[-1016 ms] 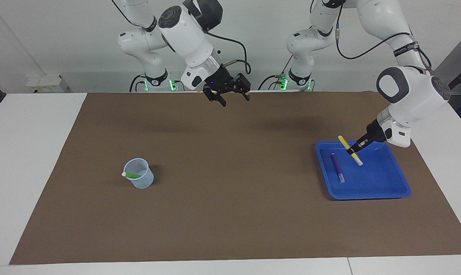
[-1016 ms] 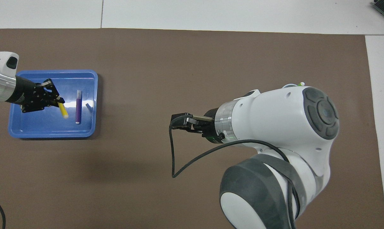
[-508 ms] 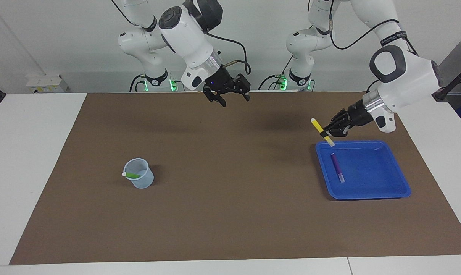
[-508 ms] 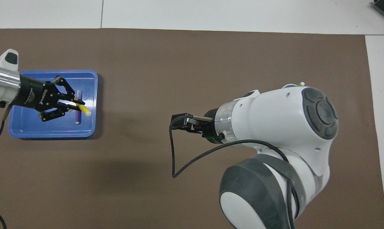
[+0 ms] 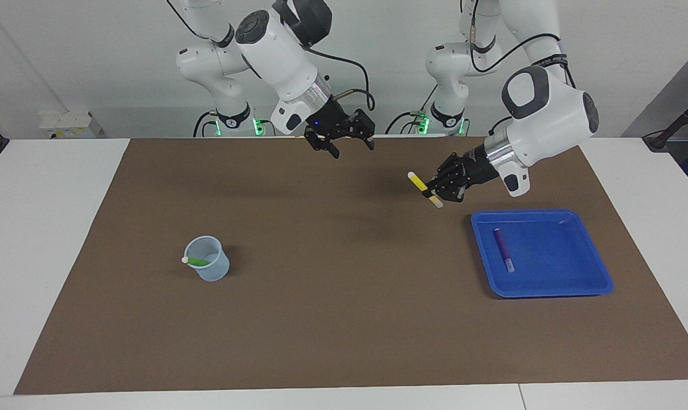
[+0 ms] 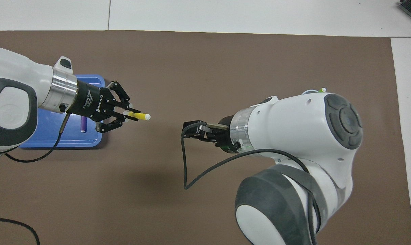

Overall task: Transfer and insert pens with both arms
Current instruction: 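Grasp the yellow pen with the right gripper from the left gripper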

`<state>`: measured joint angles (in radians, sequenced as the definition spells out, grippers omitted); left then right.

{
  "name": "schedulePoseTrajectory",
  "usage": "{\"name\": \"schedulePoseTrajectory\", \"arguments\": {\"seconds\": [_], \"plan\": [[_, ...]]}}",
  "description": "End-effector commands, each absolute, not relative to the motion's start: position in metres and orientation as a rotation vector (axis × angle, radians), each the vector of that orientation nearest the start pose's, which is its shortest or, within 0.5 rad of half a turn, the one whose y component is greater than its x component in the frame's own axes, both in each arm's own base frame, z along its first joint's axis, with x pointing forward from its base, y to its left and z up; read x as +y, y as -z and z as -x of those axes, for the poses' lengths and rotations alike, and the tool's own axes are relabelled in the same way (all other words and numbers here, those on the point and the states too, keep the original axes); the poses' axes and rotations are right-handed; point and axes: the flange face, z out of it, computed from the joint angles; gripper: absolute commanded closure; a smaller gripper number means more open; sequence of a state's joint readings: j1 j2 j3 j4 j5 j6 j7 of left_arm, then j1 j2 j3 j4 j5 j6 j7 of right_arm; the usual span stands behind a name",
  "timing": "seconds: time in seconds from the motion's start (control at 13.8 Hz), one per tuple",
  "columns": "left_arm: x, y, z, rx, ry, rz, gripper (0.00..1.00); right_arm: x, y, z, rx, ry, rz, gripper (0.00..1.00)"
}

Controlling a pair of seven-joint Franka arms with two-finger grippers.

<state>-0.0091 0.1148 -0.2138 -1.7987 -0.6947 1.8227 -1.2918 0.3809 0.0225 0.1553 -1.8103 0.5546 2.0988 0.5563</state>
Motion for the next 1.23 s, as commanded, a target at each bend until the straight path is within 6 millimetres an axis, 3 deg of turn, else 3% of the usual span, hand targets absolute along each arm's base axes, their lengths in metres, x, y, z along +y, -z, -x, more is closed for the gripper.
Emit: {"name": "schedulePoseTrajectory", "arguments": {"seconds": [0.0,0.36,0.65,0.73,0.87,1.16], "plan": [[-0.200,-0.491,-0.558,-2.121,-0.976,2.717,1.00,0.325,-0.556,-0.502,0.404,-0.046,2.492,0.00],[-0.230,-0.495,-0.546,-2.230,-1.151,2.586,1.00,0.336,-0.552,-0.503,0.407,-0.011,2.473,0.00],[-0.244,-0.499,-0.535,-2.230,-1.163,2.551,1.00,0.346,-0.543,-0.510,0.448,0.002,2.414,0.01],[-0.244,-0.498,-0.535,-2.228,-1.167,2.546,1.00,0.347,-0.541,-0.510,0.456,-0.010,2.403,0.07],[-0.245,-0.500,-0.533,-2.218,-1.173,2.546,1.00,0.347,-0.537,-0.513,0.457,-0.002,2.401,0.08],[-0.248,-0.501,-0.531,-2.210,-1.172,2.553,1.00,0.348,-0.536,-0.515,0.462,0.013,2.395,0.24]]}}
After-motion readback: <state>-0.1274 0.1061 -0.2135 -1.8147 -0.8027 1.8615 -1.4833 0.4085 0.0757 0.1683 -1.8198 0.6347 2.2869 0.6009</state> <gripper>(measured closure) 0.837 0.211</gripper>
